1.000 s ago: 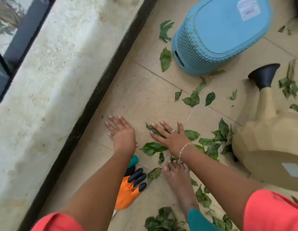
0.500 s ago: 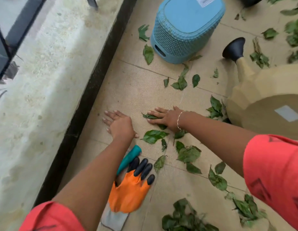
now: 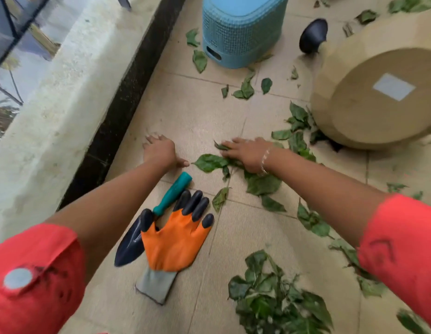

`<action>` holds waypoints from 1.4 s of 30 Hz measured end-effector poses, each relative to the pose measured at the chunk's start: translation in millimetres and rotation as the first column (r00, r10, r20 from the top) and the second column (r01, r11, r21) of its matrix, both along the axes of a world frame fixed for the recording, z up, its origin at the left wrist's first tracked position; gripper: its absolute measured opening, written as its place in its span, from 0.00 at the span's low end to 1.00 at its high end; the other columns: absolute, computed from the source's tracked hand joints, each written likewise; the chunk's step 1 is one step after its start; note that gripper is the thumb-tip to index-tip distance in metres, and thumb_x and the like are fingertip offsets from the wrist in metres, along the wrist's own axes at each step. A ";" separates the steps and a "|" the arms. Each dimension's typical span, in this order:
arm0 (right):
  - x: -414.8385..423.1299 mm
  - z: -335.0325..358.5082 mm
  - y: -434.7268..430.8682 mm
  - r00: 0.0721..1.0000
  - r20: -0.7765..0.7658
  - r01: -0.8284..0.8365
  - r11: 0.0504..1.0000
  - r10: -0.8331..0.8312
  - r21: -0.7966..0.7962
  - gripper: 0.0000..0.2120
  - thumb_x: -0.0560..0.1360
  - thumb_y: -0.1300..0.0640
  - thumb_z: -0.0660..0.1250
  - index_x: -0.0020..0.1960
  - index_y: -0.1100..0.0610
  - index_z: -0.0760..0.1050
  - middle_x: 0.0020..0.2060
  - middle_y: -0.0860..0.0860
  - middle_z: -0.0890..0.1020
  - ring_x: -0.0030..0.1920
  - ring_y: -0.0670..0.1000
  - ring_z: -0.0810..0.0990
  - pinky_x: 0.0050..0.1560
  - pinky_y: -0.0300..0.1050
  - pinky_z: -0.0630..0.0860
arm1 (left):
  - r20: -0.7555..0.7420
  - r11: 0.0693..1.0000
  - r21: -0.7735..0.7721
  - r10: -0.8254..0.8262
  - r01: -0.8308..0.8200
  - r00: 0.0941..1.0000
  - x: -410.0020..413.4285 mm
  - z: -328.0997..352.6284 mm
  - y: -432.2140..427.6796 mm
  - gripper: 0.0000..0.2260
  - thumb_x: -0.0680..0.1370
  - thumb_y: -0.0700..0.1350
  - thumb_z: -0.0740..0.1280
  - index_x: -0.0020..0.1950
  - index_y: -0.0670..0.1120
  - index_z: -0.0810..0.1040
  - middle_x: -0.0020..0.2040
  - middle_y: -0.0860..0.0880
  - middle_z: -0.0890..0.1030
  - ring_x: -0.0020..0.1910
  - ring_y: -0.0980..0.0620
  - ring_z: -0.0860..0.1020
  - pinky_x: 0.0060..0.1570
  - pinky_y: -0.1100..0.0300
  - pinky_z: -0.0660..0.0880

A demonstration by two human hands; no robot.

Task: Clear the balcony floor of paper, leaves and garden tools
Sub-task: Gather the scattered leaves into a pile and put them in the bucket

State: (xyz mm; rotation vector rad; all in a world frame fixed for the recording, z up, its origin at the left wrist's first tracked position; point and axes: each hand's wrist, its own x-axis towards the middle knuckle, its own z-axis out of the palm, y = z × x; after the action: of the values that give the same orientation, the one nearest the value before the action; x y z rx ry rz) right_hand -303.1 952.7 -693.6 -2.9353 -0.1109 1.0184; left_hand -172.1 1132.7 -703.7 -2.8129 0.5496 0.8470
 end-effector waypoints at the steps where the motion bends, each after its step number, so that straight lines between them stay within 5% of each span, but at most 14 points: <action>1: -14.3 3.3 -6.3 1.000 0.025 0.013 0.999 -0.012 -0.045 0.29 0.77 0.63 0.57 0.75 0.48 0.55 0.76 0.48 0.50 0.75 0.54 0.49 0.69 0.60 0.58 | 0.005 1.000 0.007 0.002 -0.002 1.000 -0.3 0.4 -2.0 0.50 0.70 0.58 0.71 0.75 0.32 0.45 0.74 0.29 0.47 0.74 0.32 0.51 0.72 0.45 0.54; 5: -36.1 18.7 4.4 0.962 0.235 0.133 0.991 -0.135 0.023 0.24 0.76 0.58 0.62 0.71 0.52 0.64 0.74 0.55 0.57 0.75 0.58 0.52 0.72 0.58 0.54 | -0.021 0.997 0.050 0.060 -0.059 0.998 -2.2 8.4 -13.8 0.48 0.70 0.55 0.72 0.74 0.32 0.48 0.74 0.30 0.47 0.74 0.32 0.49 0.73 0.43 0.51; 11: -16.8 -14.1 55.9 0.987 0.158 -0.026 0.998 0.018 0.049 0.41 0.73 0.38 0.62 0.76 0.53 0.45 0.75 0.58 0.44 0.75 0.60 0.44 0.73 0.61 0.50 | -0.043 0.997 0.038 0.067 -0.065 0.997 1.7 7.1 -17.9 0.43 0.70 0.53 0.73 0.73 0.31 0.56 0.74 0.29 0.49 0.73 0.30 0.50 0.73 0.41 0.52; 15: -45.2 -25.3 39.7 0.977 0.158 -0.142 0.989 0.145 -0.028 0.31 0.79 0.52 0.57 0.76 0.52 0.45 0.76 0.56 0.44 0.75 0.57 0.46 0.72 0.56 0.52 | -0.021 0.993 -0.014 0.113 -0.114 0.993 -1.9 2.6 -6.6 0.47 0.70 0.55 0.72 0.75 0.33 0.49 0.74 0.30 0.49 0.74 0.33 0.51 0.73 0.44 0.52; 18: -84.3 -12.3 7.3 0.982 0.177 -0.048 0.994 0.064 -0.095 0.30 0.77 0.62 0.58 0.76 0.52 0.51 0.76 0.56 0.48 0.75 0.57 0.49 0.73 0.54 0.52 | 0.036 0.965 -0.198 0.183 -0.173 0.982 -24.7 -1.1 -11.1 0.33 0.73 0.51 0.71 0.70 0.37 0.62 0.70 0.34 0.62 0.71 0.37 0.60 0.67 0.45 0.65; 22: -136.4 2.4 23.8 0.846 0.528 0.090 0.996 -0.074 -0.005 0.32 0.56 0.64 0.77 0.60 0.58 0.76 0.63 0.62 0.75 0.62 0.62 0.74 0.59 0.60 0.72 | 0.016 0.692 -0.689 0.315 -0.218 0.949 -106.2 12.7 -35.1 0.18 0.78 0.42 0.63 0.68 0.41 0.69 0.67 0.40 0.69 0.70 0.43 0.64 0.67 0.53 0.63; 26: -204.9 -4.4 110.2 0.813 0.573 -0.033 0.975 -0.102 0.221 0.19 0.66 0.52 0.71 0.55 0.57 0.77 0.58 0.59 0.78 0.60 0.60 0.74 0.57 0.59 0.74 | 0.025 0.497 -0.853 0.338 -0.156 0.941 -190.2 14.2 -15.5 0.11 0.77 0.38 0.61 0.56 0.38 0.77 0.54 0.40 0.78 0.57 0.41 0.74 0.55 0.59 0.64; 28: -236.1 -13.5 143.6 0.849 0.527 -0.173 0.958 0.027 0.230 0.20 0.68 0.46 0.66 0.57 0.53 0.75 0.60 0.57 0.76 0.63 0.58 0.72 0.62 0.59 0.71 | 0.033 0.522 -0.843 0.290 -0.129 0.956 -212.5 6.5 -0.3 0.11 0.76 0.40 0.59 0.53 0.39 0.78 0.49 0.41 0.80 0.53 0.41 0.75 0.52 0.56 0.66; 33: -268.8 -48.7 131.7 0.820 0.482 -0.373 0.927 0.308 0.042 0.20 0.72 0.53 0.56 0.60 0.49 0.77 0.64 0.53 0.75 0.67 0.56 0.71 0.65 0.64 0.63 | 0.066 0.632 -0.775 0.103 -0.014 0.992 -243.2 -11.1 15.3 0.12 0.77 0.44 0.57 0.51 0.41 0.78 0.48 0.43 0.79 0.51 0.42 0.75 0.50 0.51 0.69; 35: -265.8 -52.0 99.2 0.842 0.462 -0.310 0.951 0.278 -0.009 0.20 0.72 0.54 0.54 0.60 0.50 0.77 0.64 0.54 0.75 0.66 0.57 0.72 0.67 0.64 0.59 | 0.089 0.639 -0.768 0.036 0.045 0.995 -249.3 -14.2 16.9 0.14 0.77 0.46 0.55 0.50 0.42 0.77 0.47 0.43 0.78 0.50 0.41 0.74 0.49 0.50 0.69; 39: -245.6 -37.1 35.0 0.883 0.470 0.028 0.995 0.018 -0.092 0.31 0.63 0.56 0.73 0.66 0.55 0.72 0.67 0.59 0.71 0.66 0.60 0.72 0.64 0.66 0.61 | 0.077 0.638 -0.767 -0.011 0.067 0.997 -250.7 -17.3 18.5 0.18 0.76 0.50 0.52 0.51 0.42 0.77 0.48 0.44 0.77 0.50 0.43 0.73 0.50 0.53 0.67; 42: -236.4 -29.7 47.5 0.802 0.588 0.152 0.988 -0.103 -0.035 0.27 0.64 0.57 0.74 0.62 0.57 0.75 0.65 0.61 0.73 0.64 0.61 0.73 0.64 0.65 0.63 | 0.078 0.611 -0.790 0.013 0.054 0.997 -244.5 -19.9 21.8 0.15 0.78 0.48 0.54 0.51 0.41 0.77 0.48 0.43 0.77 0.50 0.43 0.73 0.48 0.59 0.65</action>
State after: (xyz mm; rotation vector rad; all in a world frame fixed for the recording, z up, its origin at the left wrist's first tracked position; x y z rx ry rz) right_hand -539.5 1000.2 -723.3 -3.1611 0.1193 0.0660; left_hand -416.6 1154.5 -723.6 -3.5875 1.2054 0.5534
